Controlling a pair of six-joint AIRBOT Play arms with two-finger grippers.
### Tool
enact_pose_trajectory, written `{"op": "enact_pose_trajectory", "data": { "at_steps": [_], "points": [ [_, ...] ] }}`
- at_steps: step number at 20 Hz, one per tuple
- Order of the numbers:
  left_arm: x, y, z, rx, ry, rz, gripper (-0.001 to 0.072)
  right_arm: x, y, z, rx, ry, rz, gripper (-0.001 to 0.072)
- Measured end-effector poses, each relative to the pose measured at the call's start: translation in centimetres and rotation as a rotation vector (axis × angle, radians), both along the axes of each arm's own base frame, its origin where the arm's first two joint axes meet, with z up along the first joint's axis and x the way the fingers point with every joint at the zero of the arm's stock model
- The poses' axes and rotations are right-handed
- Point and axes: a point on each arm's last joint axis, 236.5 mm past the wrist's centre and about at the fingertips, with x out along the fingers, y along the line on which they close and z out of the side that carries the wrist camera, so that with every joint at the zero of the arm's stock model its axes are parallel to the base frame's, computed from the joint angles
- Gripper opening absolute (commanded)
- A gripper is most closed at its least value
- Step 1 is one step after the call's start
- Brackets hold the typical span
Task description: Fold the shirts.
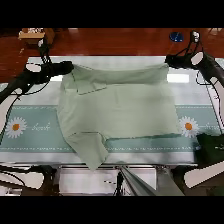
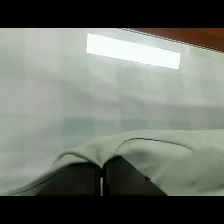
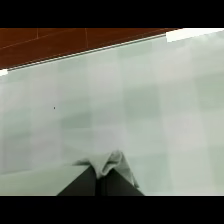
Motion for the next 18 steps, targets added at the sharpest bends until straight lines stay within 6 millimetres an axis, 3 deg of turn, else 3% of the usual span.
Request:
{"op": "enact_pose_trajectory", "data": {
  "at_steps": [5, 9, 13, 18],
  "points": [
    [-1.0, -0.3, 0.3, -0.037, 0.042, -0.063, 0.0023, -1.3, -1.1, -0.1, 0.02, 0.077, 0.003, 0.0028],
    [-5.1, -1.8, 0.5, -0.121, 0.184, -0.236, 0.0022, -4.7, -2.3, -0.2, 0.052, 0.225, 0.021, 0.0029],
    [-9.2, -1.0, -1.8, -0.102, 0.386, -0.287, 0.0022, -8.4, -1.7, -1.8, 0.072, 0.393, 0.082, 0.0029],
    [-11.7, -0.6, -5.0, -0.116, 0.569, -0.259, 0.0022, -10.9, -0.5, -4.4, 0.08, 0.531, 0.138, 0.0029]
  ]
}}
